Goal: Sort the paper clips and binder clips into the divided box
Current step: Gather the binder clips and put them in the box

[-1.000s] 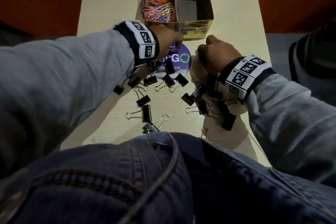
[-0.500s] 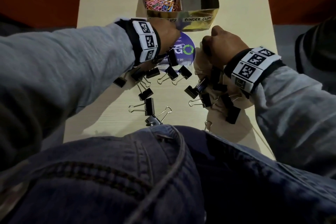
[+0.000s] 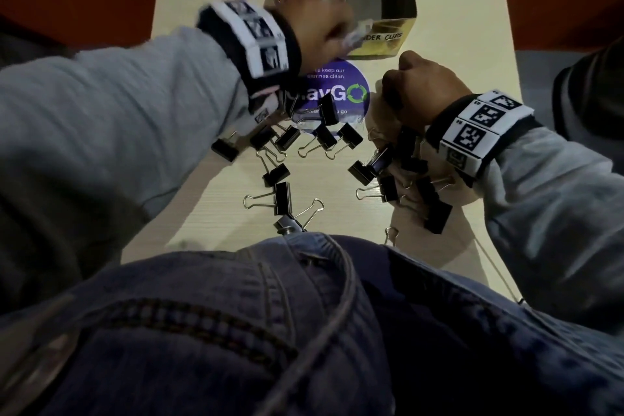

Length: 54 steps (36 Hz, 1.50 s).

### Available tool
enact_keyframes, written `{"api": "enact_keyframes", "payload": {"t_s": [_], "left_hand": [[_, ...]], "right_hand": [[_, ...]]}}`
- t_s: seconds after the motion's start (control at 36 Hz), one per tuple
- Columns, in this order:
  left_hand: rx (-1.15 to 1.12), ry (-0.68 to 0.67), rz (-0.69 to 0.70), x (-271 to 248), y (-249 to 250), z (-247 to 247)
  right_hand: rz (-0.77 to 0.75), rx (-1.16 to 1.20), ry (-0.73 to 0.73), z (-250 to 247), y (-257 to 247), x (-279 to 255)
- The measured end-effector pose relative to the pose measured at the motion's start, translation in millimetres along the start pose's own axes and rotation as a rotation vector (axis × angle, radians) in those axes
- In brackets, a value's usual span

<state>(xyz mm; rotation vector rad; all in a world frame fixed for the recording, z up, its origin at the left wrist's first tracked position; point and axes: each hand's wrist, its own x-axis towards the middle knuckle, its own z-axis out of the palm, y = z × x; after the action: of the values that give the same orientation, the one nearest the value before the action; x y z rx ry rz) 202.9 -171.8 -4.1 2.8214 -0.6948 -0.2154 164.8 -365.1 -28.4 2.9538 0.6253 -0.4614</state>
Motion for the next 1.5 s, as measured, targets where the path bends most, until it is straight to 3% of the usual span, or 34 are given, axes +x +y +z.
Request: {"api": "enact_keyframes", "payload": {"t_s": [0.08,0.25,0.31,0.39,0.47,0.53,0.64,0.72,0.83,0.92,1.03,1.19,1.25,1.36,1.5], "left_hand": [[-0.045,0.120,-0.164,18.0,-13.3,-15.6],[-0.075,-0.130,-0.316,34.4,-24.4,-29.5],[0.003,-0.065,-0.293,32.5,-26.6,-23.8],[-0.092,0.125,-0.322,14.8,-29.0,-28.5],[-0.147,0.166,-0.351,-16.5,-42.1,-40.8],[-0.110,0.073,-0.387,-42.4,-51.4,-44.2],[-0.035,-0.305,-0.475,-83.4,-58.3,-29.6],[0.021,-0.438,-0.451,-98.4,-51.2,-11.4],[0.063,-0.462,-0.384,-98.6,-40.1,5.4],[0.099,-0.443,-0.331,-92.8,-30.4,14.9],[0.113,-0.455,-0.279,-83.2,-18.2,19.4],[0.122,-0.439,-0.280,-72.6,-4.3,20.0],[0.115,-0.430,-0.292,-69.6,-1.4,21.4],[0.096,-0.413,-0.297,-64.6,1.7,23.1],[0.137,-0.418,-0.285,-63.3,10.5,28.4]], "right_hand": [[0.009,-0.002,-0.004,-1.6,-3.0,1.1],[-0.015,0.016,-0.019,-3.5,-13.7,3.3],[-0.035,0.018,-0.010,-4.3,-13.7,3.7],[-0.047,0.032,-0.017,-6.7,-11.4,2.3],[-0.052,0.074,0.032,-12.7,-9.8,-0.2],[-0.044,0.122,0.112,-24.1,-9.2,-1.9],[0.018,0.193,0.344,-57.6,-10.8,4.4],[0.105,0.352,0.397,-80.2,-10.5,20.9],[0.128,0.310,0.204,-92.5,-11.1,58.4],[0.120,0.239,0.157,-81.5,-16.1,74.9],[0.103,0.255,0.172,-71.9,-11.7,74.7],[0.086,0.230,0.433,-83.6,11.9,22.6],[0.089,0.226,0.359,-75.2,22.1,-1.5],[0.126,0.259,-0.051,-38.1,30.3,-46.8],[0.106,0.221,-0.243,0.3,13.1,-74.6]]}}
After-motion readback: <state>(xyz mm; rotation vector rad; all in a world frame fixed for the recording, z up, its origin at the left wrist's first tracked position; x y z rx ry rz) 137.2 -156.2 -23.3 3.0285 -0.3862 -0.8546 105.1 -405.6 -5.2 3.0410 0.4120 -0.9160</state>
